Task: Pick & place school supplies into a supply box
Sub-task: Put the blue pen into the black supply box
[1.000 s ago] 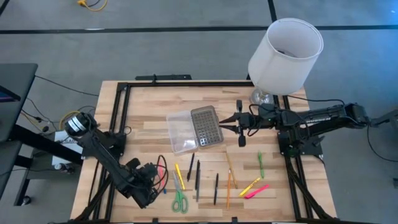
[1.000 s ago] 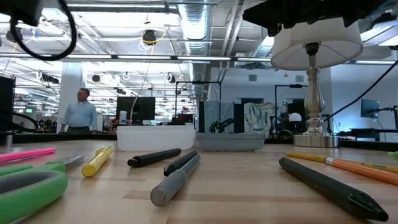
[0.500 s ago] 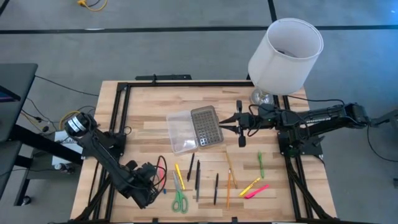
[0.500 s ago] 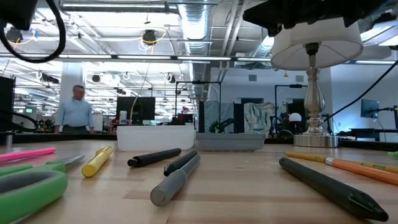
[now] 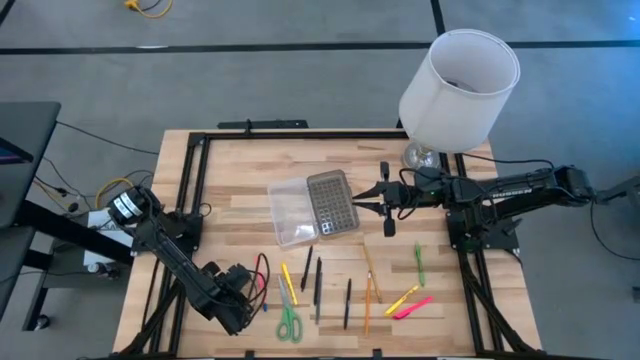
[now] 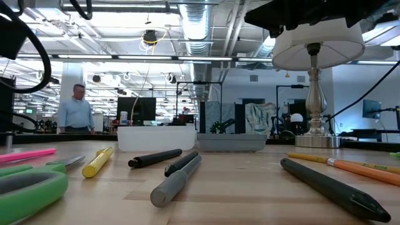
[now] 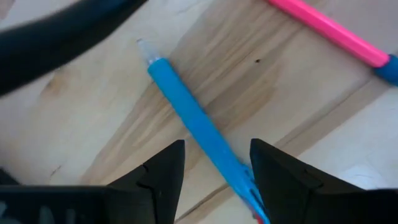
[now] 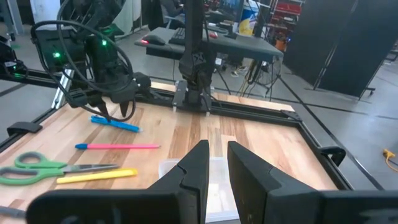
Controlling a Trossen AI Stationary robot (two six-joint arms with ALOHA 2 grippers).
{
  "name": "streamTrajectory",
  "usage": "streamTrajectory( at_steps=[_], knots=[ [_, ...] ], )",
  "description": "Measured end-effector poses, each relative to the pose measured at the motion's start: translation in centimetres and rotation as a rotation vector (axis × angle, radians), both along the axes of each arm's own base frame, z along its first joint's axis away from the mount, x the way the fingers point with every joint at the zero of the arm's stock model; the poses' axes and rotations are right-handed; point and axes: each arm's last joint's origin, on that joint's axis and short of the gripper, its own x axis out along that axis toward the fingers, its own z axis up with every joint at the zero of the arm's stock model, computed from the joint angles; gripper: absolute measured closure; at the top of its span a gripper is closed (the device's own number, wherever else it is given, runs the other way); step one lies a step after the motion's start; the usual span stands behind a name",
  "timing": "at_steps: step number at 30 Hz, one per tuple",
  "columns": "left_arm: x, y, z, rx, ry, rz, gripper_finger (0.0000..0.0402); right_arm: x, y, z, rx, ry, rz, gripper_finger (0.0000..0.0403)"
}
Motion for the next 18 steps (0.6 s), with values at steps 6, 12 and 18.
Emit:
streamTrajectory(
  at_steps=[6, 12, 18],
  knots=[
    [-0.2, 0.2, -1.2, -0.024, -0.031, 0.005, 0.0223, 0.0, 0.0, 0.0, 0.000, 0.000, 0.000, 0.0349],
    [-0.5, 0.6, -2.1, -0.034, -0.022, 0.019, 0.0223, 0.0, 0.0, 0.0, 0.000, 0.001, 0.000, 0.0349],
    [-0.5, 0.7, -2.2, -0.035, -0.019, -0.015, 0.0235, 0.0, 0.0, 0.0, 0.000, 0.003, 0.000, 0.0349]
  ],
)
